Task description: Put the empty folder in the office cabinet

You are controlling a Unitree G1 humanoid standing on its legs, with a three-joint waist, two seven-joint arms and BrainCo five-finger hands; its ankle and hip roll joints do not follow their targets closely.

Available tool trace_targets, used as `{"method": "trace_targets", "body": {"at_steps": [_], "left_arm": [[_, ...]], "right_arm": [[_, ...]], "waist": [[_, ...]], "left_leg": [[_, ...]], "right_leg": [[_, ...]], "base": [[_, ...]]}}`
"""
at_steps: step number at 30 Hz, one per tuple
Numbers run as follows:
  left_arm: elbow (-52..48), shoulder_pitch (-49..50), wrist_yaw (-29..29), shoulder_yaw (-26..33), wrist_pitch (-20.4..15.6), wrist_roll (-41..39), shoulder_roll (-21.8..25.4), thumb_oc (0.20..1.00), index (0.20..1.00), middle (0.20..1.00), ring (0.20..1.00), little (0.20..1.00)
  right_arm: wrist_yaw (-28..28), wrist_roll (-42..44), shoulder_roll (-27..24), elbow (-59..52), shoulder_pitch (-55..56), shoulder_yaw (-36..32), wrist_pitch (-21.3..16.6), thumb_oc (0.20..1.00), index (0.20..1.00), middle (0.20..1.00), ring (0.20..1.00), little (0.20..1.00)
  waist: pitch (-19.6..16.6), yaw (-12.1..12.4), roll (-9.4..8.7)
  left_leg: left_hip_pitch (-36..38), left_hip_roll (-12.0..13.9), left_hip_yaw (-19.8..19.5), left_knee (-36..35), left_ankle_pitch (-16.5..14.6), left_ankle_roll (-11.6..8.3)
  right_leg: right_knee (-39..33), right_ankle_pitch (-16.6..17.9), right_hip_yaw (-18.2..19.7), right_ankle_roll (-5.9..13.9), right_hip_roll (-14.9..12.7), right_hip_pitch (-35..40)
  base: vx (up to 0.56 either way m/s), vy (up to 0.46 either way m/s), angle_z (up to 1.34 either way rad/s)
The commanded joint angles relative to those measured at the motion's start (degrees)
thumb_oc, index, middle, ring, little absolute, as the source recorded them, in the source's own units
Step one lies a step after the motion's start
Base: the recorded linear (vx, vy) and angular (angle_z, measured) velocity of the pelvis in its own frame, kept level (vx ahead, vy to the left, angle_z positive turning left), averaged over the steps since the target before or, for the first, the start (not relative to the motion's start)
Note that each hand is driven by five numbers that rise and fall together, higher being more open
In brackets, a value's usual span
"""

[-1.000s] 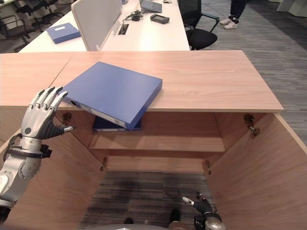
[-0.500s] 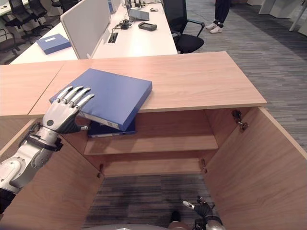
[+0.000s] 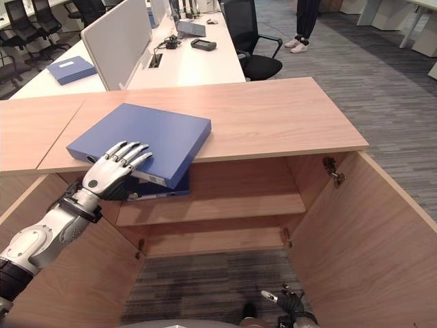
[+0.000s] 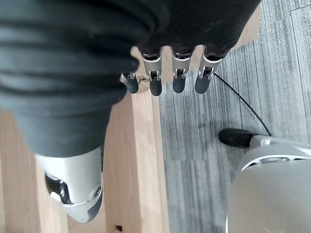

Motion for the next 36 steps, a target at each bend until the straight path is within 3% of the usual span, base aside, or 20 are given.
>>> {"method": "trace_targets", "body": {"at_steps": [1, 36], "left_arm": [[2.60, -9.20, 1.10, -0.32, 1.16, 0.55, 0.11, 1.000, 1.000, 1.000, 1.000, 1.000], [8.46, -18.35, 1.49, -6.97, 3.04, 0.86, -3.94, 1.000, 1.000, 1.000, 1.000, 1.000]], "right_arm": [[-0.50, 0.00, -0.07, 0.94, -4.36, -0.10, -1.56, 1.000, 1.000, 1.000, 1.000, 1.000], [-0.84, 0.33, 0.30, 3.88, -5.65, 0.59, -1.02, 1.000, 1.000, 1.000, 1.000, 1.000]], "waist": [[2.22, -0.62, -0.47], [1.90, -1.65, -0.89]], "left_leg": [[-1.28, 1.57, 0.24, 0.68, -2.76, -2.85], [-0.94, 1.77, 0.79, 0.68, -2.75, -2.85]], "right_leg": [[1.59, -9.96, 1.95, 6.36, -3.01, 7.56], [1.55, -10.17, 2.43, 6.28, -2.68, 7.65]], "base": [[0.00, 0.000, 0.00], [0.00, 0.000, 0.00]]}}
